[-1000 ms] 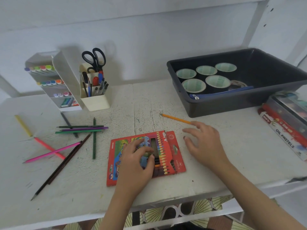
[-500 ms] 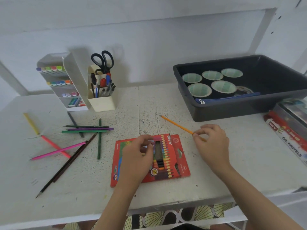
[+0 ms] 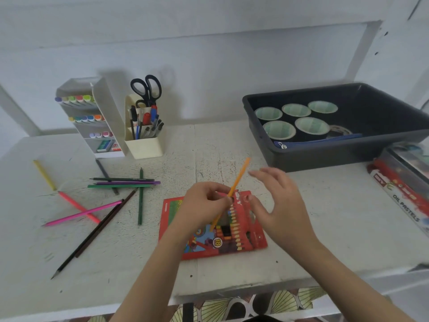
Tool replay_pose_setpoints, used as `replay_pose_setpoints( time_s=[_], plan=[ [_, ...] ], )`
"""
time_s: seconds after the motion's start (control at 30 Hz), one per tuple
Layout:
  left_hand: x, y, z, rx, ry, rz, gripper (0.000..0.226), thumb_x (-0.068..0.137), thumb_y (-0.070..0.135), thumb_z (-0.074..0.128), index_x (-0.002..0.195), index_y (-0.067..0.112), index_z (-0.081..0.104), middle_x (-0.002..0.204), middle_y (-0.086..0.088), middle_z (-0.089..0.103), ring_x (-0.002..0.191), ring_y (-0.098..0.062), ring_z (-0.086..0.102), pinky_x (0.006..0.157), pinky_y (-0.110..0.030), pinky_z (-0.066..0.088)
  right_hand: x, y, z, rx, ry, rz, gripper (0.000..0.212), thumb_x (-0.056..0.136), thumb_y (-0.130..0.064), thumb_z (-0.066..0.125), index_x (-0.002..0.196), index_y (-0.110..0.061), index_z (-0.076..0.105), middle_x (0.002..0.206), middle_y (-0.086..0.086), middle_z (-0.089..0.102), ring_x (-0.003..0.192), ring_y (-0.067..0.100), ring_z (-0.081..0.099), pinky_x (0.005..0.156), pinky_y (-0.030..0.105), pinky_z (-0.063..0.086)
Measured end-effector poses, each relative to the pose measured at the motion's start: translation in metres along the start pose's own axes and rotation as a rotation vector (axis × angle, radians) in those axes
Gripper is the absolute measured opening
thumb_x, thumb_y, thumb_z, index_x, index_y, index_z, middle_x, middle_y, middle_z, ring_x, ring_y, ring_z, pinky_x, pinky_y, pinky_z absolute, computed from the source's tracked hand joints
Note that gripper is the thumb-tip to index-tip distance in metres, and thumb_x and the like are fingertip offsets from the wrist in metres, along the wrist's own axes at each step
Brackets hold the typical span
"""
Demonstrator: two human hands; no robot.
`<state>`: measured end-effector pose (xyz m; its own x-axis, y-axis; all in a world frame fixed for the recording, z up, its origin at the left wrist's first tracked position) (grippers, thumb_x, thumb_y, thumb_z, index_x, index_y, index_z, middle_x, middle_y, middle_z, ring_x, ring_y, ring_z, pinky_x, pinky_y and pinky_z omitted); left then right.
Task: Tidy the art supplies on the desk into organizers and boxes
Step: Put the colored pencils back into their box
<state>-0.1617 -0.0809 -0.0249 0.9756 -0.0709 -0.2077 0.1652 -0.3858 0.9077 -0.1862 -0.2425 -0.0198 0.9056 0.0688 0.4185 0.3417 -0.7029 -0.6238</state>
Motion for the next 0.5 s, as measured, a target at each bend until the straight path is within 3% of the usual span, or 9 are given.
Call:
replay_pose_setpoints(
  time_s=[0.1, 0.17, 0.23, 0.27, 0.33, 0.37, 0.4, 0.5],
  plan=[
    [-0.002, 0.005, -0.006, 0.197, -0.146, 0.098, 0.018, 0.084, 0.012, 0.065, 0.094, 0.023, 0.074, 0.076, -0.003, 0.073, 0.07, -0.01, 0.068, 0.06, -0.016, 0.05, 0.007, -0.004, -0.01, -0.259, -0.04, -0.234, 0.037, 0.081, -0.019, 0.071, 0.117, -0.023, 0.064, 0.129, 0.002, 0.055, 0.121, 0.018, 0.048, 0.105, 0.043, 0.031],
    [-0.003, 0.006, -0.005, 0.238, -0.184, 0.136, 0.019, 0.085, 0.014, 0.065, 0.096, 0.027, 0.074, 0.078, -0.003, 0.073, 0.081, -0.021, 0.068, 0.073, -0.028, 0.053, 0.008, -0.001, -0.014, -0.325, -0.09, -0.281, 0.022, 0.081, -0.023, 0.072, 0.102, -0.025, 0.07, 0.114, -0.004, 0.064, 0.111, 0.016, 0.057, 0.111, 0.05, 0.022],
    [-0.004, 0.007, -0.002, 0.273, -0.187, 0.167, 0.022, 0.085, 0.016, 0.065, 0.091, 0.036, 0.073, 0.079, -0.002, 0.073, 0.08, -0.022, 0.067, 0.073, -0.033, 0.054, 0.007, 0.006, -0.017, -0.303, -0.117, -0.276, 0.01, 0.081, -0.025, 0.071, 0.091, -0.026, 0.072, 0.091, -0.01, 0.069, 0.091, 0.011, 0.063, 0.11, 0.05, 0.019],
    [-0.004, 0.005, 0.0, 0.271, -0.183, 0.178, 0.025, 0.086, 0.016, 0.064, 0.089, 0.039, 0.071, 0.078, 0.0, 0.073, 0.076, -0.018, 0.068, 0.068, -0.03, 0.054, 0.005, 0.01, -0.019, -0.294, -0.123, -0.26, 0.007, 0.082, -0.025, 0.071, 0.088, -0.026, 0.072, 0.086, -0.012, 0.069, 0.085, 0.009, 0.063, 0.109, 0.049, 0.021],
    [-0.004, -0.002, 0.004, 0.268, -0.156, 0.187, 0.025, 0.089, 0.016, 0.059, 0.097, 0.037, 0.07, 0.08, 0.009, 0.07, 0.071, 0.001, 0.064, 0.058, -0.009, 0.047, 0.0, 0.021, -0.022, -0.313, -0.101, -0.206, 0.004, 0.082, -0.024, 0.07, 0.086, -0.025, 0.072, 0.082, -0.013, 0.069, 0.08, 0.009, 0.063, 0.104, 0.044, 0.026],
    [-0.003, -0.006, 0.005, 0.313, -0.113, 0.201, 0.025, 0.091, 0.016, 0.057, 0.104, 0.034, 0.069, 0.088, 0.014, 0.067, 0.077, 0.008, 0.059, 0.063, -0.002, 0.04, -0.002, 0.028, -0.024, -0.329, -0.076, -0.164, 0.003, 0.082, -0.023, 0.07, 0.085, -0.024, 0.072, 0.082, -0.013, 0.069, 0.078, 0.009, 0.063, 0.1, 0.041, 0.028],
    [-0.003, -0.011, 0.005, 0.372, -0.059, 0.22, 0.026, 0.091, 0.016, 0.056, 0.109, 0.031, 0.067, 0.097, 0.016, 0.064, 0.086, 0.011, 0.054, 0.071, -0.001, 0.034, -0.005, 0.035, -0.026, -0.341, -0.051, -0.105, 0.003, 0.082, -0.021, 0.07, 0.085, -0.023, 0.071, 0.082, -0.012, 0.069, 0.075, 0.009, 0.062, 0.095, 0.037, 0.028],
    [-0.003, -0.025, 0.001, 0.47, 0.125, 0.272, 0.028, 0.089, 0.012, 0.057, 0.112, 0.027, 0.064, 0.118, 0.009, 0.057, 0.112, -0.003, 0.039, 0.09, -0.015, 0.024, -0.014, 0.056, -0.032, -0.342, -0.032, 0.128, 0.007, 0.087, -0.021, 0.064, 0.087, -0.027, 0.068, 0.084, -0.012, 0.067, 0.07, 0.004, 0.052, 0.081, 0.025, 0.017]
  ],
)
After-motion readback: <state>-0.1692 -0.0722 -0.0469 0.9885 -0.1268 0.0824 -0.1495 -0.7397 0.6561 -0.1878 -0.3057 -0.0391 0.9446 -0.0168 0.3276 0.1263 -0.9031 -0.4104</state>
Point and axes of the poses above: each hand's wrist, its own x-axis towards the middle knuckle, its own z-axis out of the palm, y = z × x, the point moved 3 cm from there along x, towards the middle knuckle
